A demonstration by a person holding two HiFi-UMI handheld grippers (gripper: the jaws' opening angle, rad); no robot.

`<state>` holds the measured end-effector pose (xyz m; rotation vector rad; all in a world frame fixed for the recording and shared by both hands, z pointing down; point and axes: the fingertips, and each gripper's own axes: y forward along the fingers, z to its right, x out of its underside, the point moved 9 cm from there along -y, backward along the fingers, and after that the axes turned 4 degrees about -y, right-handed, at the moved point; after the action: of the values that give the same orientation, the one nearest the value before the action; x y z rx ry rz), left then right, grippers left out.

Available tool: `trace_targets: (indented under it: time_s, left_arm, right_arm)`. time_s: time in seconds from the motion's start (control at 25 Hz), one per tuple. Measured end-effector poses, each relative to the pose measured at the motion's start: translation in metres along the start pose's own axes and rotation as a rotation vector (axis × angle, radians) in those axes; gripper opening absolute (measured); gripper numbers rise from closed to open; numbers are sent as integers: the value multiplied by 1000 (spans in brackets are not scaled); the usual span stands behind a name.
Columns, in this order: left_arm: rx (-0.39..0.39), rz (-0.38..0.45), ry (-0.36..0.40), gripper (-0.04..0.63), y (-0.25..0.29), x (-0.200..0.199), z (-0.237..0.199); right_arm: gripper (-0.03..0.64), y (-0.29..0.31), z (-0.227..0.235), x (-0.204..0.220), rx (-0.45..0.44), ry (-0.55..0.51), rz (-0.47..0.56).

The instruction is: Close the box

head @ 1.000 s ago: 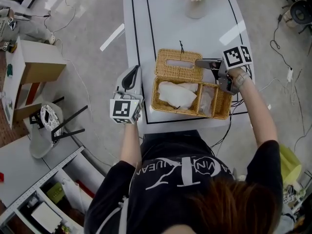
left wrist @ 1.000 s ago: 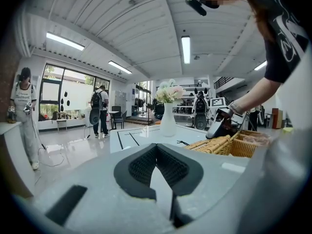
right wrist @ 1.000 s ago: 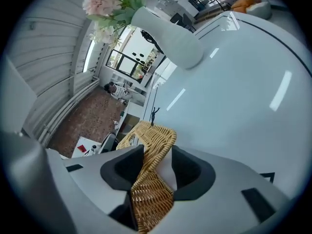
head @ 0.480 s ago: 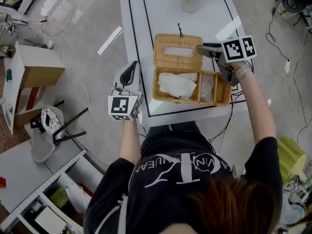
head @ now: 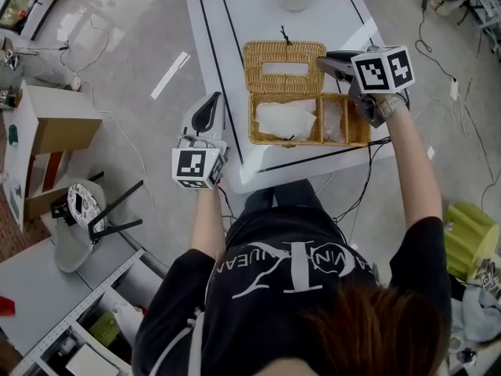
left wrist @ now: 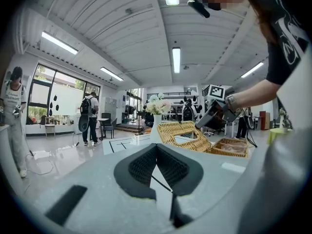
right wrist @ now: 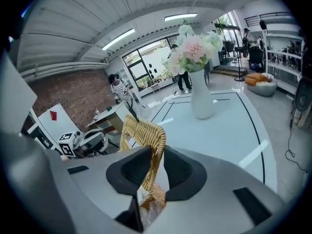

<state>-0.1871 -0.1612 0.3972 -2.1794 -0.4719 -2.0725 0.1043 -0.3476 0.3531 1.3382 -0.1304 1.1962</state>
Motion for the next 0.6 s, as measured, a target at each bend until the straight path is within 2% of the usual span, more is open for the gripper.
trace_targets:
  time_s: [0.36, 0.6]
  left_arm:
    - [57, 31, -36, 9, -19, 0, 5]
    - [93, 40, -34, 9, -29, -2, 9]
  right_arm:
    - [66, -22, -36, 8, 85, -54, 73]
    - [67, -33, -60, 16, 167, -160, 67]
